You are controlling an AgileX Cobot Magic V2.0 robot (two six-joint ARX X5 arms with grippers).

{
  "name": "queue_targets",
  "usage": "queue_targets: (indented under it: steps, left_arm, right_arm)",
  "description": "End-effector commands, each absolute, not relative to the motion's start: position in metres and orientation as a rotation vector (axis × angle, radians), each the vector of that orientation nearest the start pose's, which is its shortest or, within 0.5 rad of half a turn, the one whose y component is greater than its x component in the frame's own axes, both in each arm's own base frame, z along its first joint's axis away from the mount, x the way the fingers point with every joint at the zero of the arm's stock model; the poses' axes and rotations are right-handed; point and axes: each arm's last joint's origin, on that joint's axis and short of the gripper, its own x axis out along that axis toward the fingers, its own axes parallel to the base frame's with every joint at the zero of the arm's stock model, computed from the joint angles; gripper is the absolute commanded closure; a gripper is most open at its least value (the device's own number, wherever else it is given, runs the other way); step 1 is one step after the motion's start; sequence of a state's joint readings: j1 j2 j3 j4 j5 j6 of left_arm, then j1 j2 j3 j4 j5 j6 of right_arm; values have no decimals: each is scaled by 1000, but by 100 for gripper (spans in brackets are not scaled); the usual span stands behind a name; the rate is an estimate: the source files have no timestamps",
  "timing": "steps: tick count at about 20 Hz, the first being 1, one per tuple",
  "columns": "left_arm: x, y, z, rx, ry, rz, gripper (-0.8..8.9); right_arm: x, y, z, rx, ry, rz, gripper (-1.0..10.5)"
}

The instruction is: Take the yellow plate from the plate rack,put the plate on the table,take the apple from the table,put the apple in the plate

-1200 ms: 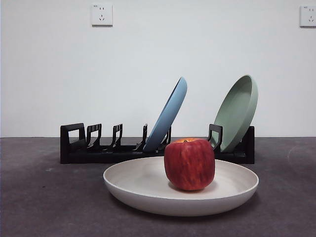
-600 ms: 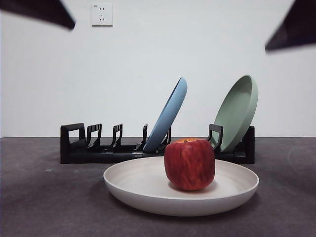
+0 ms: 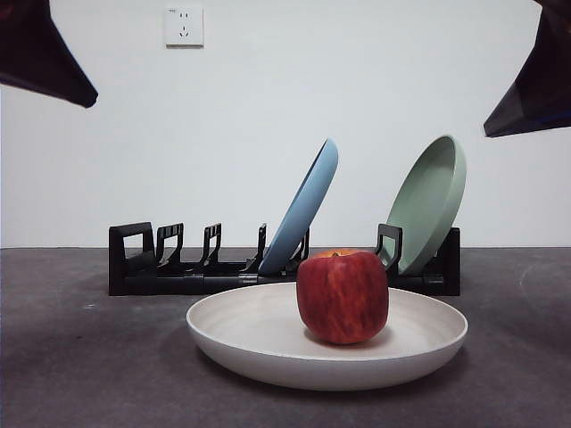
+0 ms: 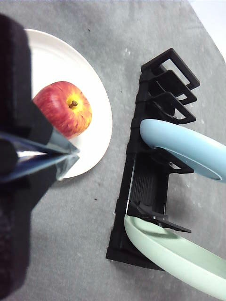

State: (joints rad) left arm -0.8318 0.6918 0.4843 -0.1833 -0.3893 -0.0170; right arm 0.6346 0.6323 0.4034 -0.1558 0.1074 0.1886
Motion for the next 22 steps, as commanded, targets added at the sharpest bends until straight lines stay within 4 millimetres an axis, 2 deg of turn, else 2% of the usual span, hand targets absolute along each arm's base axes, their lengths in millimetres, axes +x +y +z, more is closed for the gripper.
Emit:
queue_targets:
  steps: [1, 7, 9, 12, 14, 17, 22]
  left_arm:
    - [113, -107, 241, 208, 341, -430, 814]
    - [112, -106, 241, 217, 347, -431, 815]
    - [109, -94, 248, 235, 298, -394, 814]
    - [110, -74, 258, 138, 205, -357, 814]
    - [111, -56, 257, 68, 103, -321, 814]
    - [107, -33, 236, 6, -6, -254, 814]
    - [101, -14, 190, 4, 37, -100, 814]
  right_arm:
    - [122, 86, 225, 53, 411, 478, 945]
    - [122, 86, 225, 52, 412, 478, 945]
    - [122, 86, 225, 52, 412, 478, 945]
    - [122, 86, 225, 52, 412, 478, 945]
    - [122, 86, 225, 52, 412, 478, 945]
    - [122, 86, 225, 52, 412, 478, 945]
    - [122, 86, 225, 52, 412, 478, 945]
